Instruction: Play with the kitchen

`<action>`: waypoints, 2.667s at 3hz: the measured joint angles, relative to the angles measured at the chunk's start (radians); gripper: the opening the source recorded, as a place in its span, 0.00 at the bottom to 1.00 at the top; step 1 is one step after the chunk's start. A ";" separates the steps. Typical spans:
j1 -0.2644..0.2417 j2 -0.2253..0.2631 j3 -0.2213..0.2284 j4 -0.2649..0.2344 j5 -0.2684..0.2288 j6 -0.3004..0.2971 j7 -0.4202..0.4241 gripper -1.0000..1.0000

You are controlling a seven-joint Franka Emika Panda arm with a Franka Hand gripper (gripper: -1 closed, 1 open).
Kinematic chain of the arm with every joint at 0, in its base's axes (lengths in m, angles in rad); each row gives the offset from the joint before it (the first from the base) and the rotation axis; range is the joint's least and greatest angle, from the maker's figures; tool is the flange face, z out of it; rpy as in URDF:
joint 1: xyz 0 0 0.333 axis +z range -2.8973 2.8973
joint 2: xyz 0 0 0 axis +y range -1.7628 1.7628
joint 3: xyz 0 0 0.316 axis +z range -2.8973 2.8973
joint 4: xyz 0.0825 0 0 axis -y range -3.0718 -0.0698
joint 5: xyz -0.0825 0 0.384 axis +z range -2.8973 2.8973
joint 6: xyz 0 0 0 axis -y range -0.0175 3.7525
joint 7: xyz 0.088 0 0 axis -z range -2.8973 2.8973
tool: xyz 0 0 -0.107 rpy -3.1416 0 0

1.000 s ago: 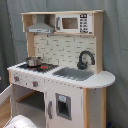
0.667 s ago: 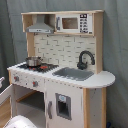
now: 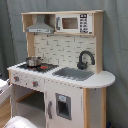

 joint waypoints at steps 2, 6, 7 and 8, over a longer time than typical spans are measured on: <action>0.024 0.000 0.004 -0.138 -0.008 0.138 0.029 1.00; -0.249 0.002 0.023 -0.160 -0.008 0.492 0.055 1.00; -0.304 0.002 0.033 -0.158 -0.008 0.582 0.052 1.00; -0.352 0.002 0.043 -0.159 -0.008 0.670 0.045 1.00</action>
